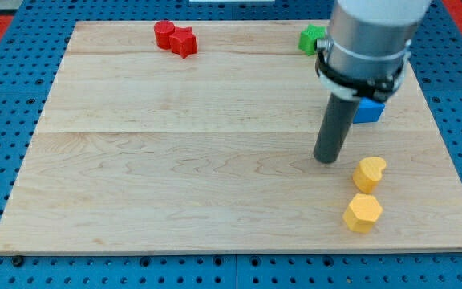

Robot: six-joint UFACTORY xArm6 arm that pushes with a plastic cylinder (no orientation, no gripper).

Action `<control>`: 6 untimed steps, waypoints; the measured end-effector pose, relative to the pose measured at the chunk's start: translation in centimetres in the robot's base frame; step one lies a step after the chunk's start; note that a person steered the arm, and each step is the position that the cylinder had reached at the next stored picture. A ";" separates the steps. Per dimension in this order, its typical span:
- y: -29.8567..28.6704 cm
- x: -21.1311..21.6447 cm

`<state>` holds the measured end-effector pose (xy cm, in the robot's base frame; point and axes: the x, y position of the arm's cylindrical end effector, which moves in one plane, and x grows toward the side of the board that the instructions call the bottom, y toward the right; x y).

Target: Point arm on right side of blue triangle

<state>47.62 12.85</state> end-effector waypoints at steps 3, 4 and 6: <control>10.3 6.7; 7.0 5.6; 10.2 3.8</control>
